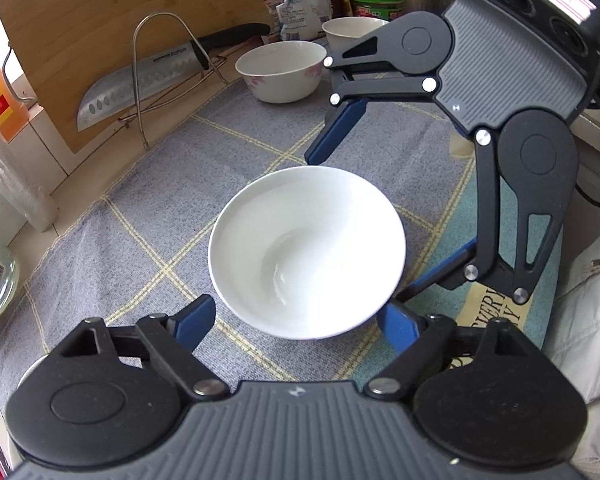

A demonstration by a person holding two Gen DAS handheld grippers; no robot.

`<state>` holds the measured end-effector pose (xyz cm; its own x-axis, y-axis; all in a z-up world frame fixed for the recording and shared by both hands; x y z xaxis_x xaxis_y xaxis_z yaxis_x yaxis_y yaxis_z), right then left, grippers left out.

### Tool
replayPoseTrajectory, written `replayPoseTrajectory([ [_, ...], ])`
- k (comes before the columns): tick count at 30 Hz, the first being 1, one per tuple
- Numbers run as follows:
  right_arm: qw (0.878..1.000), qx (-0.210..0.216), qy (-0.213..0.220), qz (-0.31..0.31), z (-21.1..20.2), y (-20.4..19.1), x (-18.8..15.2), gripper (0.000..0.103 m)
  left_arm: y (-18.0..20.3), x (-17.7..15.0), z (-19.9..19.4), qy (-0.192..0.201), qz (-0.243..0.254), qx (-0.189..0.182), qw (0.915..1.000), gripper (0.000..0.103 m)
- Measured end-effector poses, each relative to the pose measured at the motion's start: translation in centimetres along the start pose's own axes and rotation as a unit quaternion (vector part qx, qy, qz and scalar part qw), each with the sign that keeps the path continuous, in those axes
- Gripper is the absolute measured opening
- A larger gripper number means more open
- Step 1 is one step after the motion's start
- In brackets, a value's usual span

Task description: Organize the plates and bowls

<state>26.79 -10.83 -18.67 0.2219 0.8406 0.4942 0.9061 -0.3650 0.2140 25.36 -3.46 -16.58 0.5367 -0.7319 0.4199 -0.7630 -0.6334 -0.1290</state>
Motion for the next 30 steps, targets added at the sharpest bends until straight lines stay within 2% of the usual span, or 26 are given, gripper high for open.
replayPoseTrajectory([
  [4, 1.0, -0.002, 0.006, 0.025, -0.8, 0.7, -0.4, 0.103, -0.2, -0.4, -1.2, 0.007, -0.03, -0.001, 0.9995, 0.089],
  [7, 0.998, -0.004, 0.012, 0.057, -1.6, 1.5, -0.9, 0.103, -0.3, -0.4, -2.2, 0.013, -0.062, 0.012, 0.9979, 0.092],
  [11, 0.993, -0.009, 0.023, 0.115, -2.8, 2.4, -1.7, 0.103, -0.4, -0.4, -3.4, 0.018, -0.117, 0.031, 0.9925, 0.092],
  [15, 0.986, -0.027, 0.032, 0.161, -4.3, 3.0, -2.7, 0.103, -0.2, 0.2, -4.8, 0.045, -0.154, 0.033, 0.9865, 0.092],
  [19, 0.974, -0.054, 0.032, 0.219, -5.5, 4.1, -4.0, 0.103, -0.3, 1.3, -5.0, 0.05, -0.18, 0.072, 0.9797, 0.093],
  [25, 0.948, -0.092, 0.025, 0.304, -7.4, 6.8, -7.2, 0.103, 0.4, 3.7, -4.8, 0.068, -0.205, 0.088, 0.9724, 0.093],
  [30, 0.94, -0.097, 0.025, 0.325, -8.3, 9.4, -9.8, 0.103, 1.4, 6.4, -4.3, 0.075, -0.225, 0.102, 0.9662, 0.093],
])
Point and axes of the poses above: each gripper's, at about its wrist camera, not at the fingertips, and z roughly the way its jaws point, y to its right, x to its top, the point moved 8 cm from there along z, roughly the way its jaws point, and after that the axes turned 8 degrees about -y, right-handed, at the moved point
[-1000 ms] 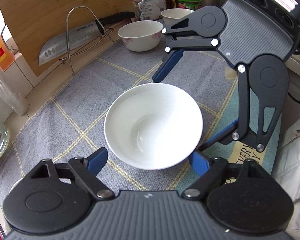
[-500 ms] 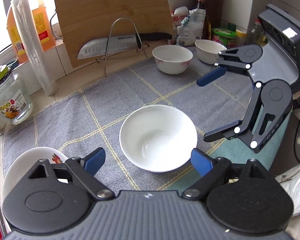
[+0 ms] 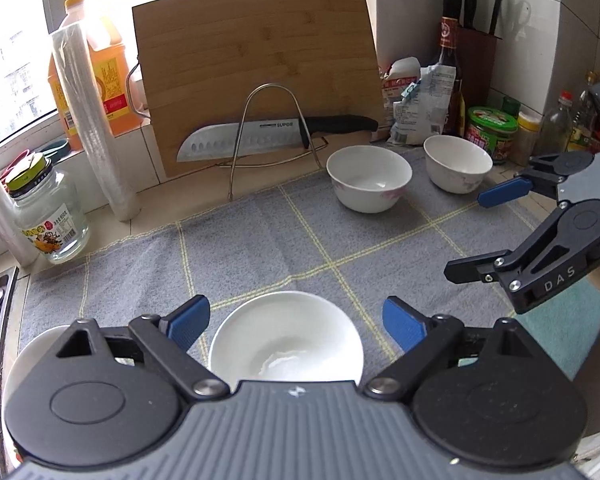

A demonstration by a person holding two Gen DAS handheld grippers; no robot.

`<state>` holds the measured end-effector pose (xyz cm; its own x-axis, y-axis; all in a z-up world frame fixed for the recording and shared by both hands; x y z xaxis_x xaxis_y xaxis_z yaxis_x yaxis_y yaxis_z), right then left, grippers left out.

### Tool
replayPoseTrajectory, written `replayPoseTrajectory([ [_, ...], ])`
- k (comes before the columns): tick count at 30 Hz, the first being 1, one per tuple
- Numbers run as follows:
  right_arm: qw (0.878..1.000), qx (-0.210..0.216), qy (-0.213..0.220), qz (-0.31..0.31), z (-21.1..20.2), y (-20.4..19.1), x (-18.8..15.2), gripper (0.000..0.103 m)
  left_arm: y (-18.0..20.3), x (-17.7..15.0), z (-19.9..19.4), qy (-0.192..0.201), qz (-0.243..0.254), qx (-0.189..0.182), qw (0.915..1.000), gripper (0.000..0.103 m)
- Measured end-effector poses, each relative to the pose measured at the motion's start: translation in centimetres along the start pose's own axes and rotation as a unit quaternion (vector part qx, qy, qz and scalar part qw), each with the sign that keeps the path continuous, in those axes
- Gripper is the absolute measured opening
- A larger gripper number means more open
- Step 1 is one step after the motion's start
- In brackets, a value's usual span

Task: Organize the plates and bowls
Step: 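Move the right gripper to the pink-flowered white bowl by the cutting board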

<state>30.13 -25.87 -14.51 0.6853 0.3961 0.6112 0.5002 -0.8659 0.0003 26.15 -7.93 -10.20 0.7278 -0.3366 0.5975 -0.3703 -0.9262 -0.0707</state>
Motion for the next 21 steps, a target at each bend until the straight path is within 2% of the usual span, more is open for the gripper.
replayPoseTrajectory([
  [5, 1.0, 0.011, 0.0, 0.006, 0.3, 4.7, 0.5, 0.103, 2.9, 2.7, 1.8, -0.002, -0.02, 0.027, 0.9994, 0.094],
  [12, 0.998, 0.066, 0.013, -0.002, 0.3, 9.6, 3.3, 0.103, 6.0, 5.6, 4.6, -0.014, -0.048, 0.045, 0.9977, 0.094],
  [17, 0.995, 0.095, 0.013, 0.012, 1.2, 11.7, 5.4, 0.103, 7.2, 6.7, 6.8, -0.018, -0.065, 0.047, 0.9966, 0.094],
  [21, 0.996, 0.093, 0.004, 0.013, 2.6, 12.3, 6.6, 0.103, 7.5, 7.9, 8.5, -0.012, -0.074, 0.046, 0.9961, 0.094],
])
Point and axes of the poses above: each gripper's, at about its wrist camera, not at the fingertips, and z roughly the way its jaws point, y to its right, x to its top, the point moved 8 cm from there along z, roughly the way its jaws point, and after that the axes turned 8 degrees about -y, right-handed, at the moved point
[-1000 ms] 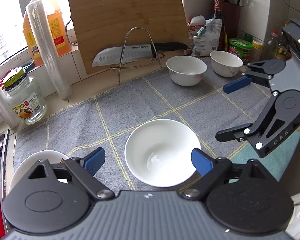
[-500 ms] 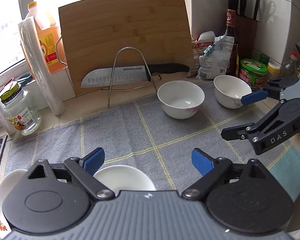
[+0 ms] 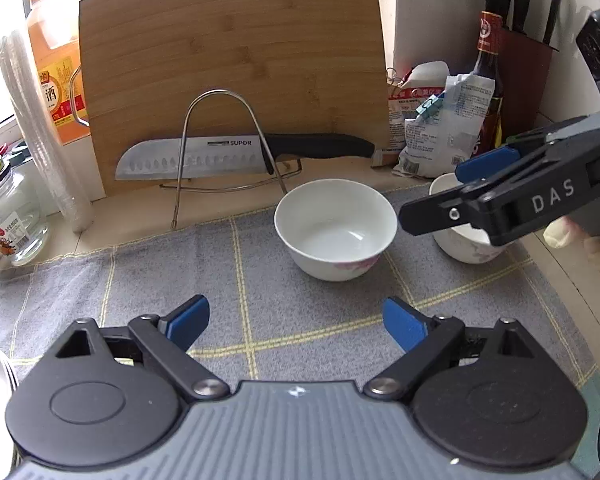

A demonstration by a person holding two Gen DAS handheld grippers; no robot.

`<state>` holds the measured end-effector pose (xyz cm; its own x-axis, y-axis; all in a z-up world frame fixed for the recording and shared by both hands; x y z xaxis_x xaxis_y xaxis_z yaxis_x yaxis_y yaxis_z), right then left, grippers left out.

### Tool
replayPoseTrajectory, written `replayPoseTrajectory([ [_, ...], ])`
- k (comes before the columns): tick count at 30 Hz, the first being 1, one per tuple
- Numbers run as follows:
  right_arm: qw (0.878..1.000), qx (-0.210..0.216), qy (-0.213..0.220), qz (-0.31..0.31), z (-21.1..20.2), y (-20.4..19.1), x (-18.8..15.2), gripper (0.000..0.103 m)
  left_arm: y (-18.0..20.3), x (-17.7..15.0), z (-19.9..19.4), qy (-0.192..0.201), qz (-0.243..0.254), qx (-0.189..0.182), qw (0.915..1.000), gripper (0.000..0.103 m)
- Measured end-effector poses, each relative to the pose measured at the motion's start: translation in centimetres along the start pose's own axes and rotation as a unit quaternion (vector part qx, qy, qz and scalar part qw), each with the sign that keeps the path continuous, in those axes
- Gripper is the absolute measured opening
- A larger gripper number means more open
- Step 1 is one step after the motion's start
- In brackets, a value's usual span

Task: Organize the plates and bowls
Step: 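Move the right gripper to the pink-flowered white bowl by the cutting board, then close the right gripper on the rim of the pink-flowered bowl, then lift the bowl with the right gripper and carry it over the first bowl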

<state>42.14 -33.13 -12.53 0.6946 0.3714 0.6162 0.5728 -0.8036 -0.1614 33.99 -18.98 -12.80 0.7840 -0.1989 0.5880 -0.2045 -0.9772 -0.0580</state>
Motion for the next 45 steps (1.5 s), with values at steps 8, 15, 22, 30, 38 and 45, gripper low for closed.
replayPoseTrajectory([
  [8, 0.999, 0.021, -0.028, 0.001, 3.1, 0.6, 2.2, 0.101, 0.8, 1.7, 2.6, 0.0, 0.004, -0.003, 1.0, 0.093],
  [15, 0.998, 0.035, -0.046, -0.005, 5.8, 1.3, 4.2, 0.093, 1.0, 2.6, 4.6, -0.002, 0.006, -0.015, 0.9999, 0.091],
  [22, 0.996, 0.046, -0.072, -0.004, 8.3, 2.1, 4.6, 0.086, 2.0, 3.2, 6.4, -0.012, 0.04, -0.027, 0.9988, 0.088],
  [30, 0.995, 0.059, -0.083, -0.01, 9.3, 2.2, 4.8, 0.08, 2.4, 3.4, 7.8, -0.025, 0.049, -0.036, 0.9978, 0.083],
  [38, 0.993, 0.069, -0.091, -0.015, 9.8, 2.0, 4.8, 0.072, 2.7, 3.5, 8.2, -0.028, 0.056, -0.044, 0.9971, 0.083],
  [45, 0.993, 0.071, -0.093, -0.013, 9.8, 2.2, 4.9, 0.07, 2.7, 3.6, 8.5, -0.027, 0.059, -0.049, 0.9967, 0.083],
])
Point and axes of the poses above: each gripper's, at about its wrist camera, not at the fingertips, and z roughly the way its jaws point, y to its right, x to its top, the point moved 8 cm from there along z, roughly the way its jaws point, and after that the axes turned 8 degrees about -y, right-handed, at the moved point
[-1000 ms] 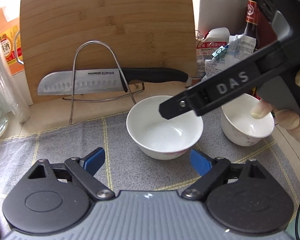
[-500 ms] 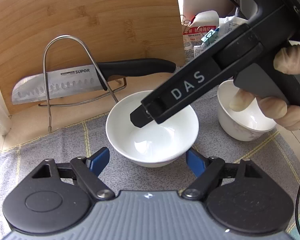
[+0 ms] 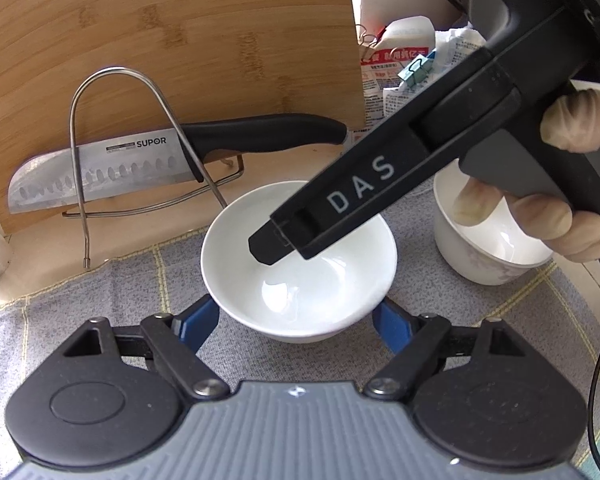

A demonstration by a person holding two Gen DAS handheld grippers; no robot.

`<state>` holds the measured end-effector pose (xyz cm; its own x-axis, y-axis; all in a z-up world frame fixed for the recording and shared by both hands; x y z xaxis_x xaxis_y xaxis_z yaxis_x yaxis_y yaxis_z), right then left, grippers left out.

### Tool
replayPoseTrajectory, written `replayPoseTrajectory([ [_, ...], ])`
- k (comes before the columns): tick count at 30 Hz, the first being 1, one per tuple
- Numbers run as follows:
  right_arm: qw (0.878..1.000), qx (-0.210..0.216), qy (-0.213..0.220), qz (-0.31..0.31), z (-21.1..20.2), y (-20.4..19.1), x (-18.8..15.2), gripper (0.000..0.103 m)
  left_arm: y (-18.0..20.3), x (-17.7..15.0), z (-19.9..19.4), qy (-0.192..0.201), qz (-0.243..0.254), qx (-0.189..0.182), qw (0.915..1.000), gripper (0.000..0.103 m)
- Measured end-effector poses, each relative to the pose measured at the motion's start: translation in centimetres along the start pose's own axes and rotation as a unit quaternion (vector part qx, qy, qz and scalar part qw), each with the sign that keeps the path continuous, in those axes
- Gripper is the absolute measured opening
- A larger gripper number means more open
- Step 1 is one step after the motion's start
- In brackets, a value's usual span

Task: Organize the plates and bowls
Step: 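Lift the bowl with the right gripper and carry it over the first bowl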

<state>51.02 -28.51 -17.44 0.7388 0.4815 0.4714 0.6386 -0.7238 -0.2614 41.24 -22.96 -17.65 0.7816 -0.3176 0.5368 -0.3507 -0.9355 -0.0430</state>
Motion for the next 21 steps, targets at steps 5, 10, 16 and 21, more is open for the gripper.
replayPoseTrajectory([
  [5, 1.0, -0.003, 0.0, -0.002, -0.1, -0.1, 0.0, 0.068, -0.1, 0.0, 0.1, -0.001, 0.0, -0.002, 1.0, 0.083],
  [10, 1.0, -0.006, -0.001, -0.004, -0.2, -0.2, -0.1, 0.067, -0.1, 0.0, 0.1, -0.003, 0.001, -0.002, 1.0, 0.083],
  [16, 1.0, -0.004, -0.001, 0.001, -0.4, -0.3, -0.4, 0.068, 0.0, -0.1, -0.2, -0.003, 0.003, -0.004, 1.0, 0.083],
  [21, 1.0, -0.002, 0.003, -0.003, -1.2, -0.9, -0.7, 0.068, 0.3, -0.3, -1.0, 0.0, 0.002, -0.003, 1.0, 0.083],
])
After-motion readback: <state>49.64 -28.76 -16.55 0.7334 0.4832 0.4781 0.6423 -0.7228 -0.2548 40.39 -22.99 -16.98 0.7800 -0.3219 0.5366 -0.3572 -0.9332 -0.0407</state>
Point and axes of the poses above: each gripper's, at about its wrist camera, not at the fingertips, and z roughly the way its jaws point, y to its right, x to its top, the point moved 8 cm from there along z, roughly the way its jaws point, and after that the axes turned 8 degrees about -y, right-handed, at the moved point
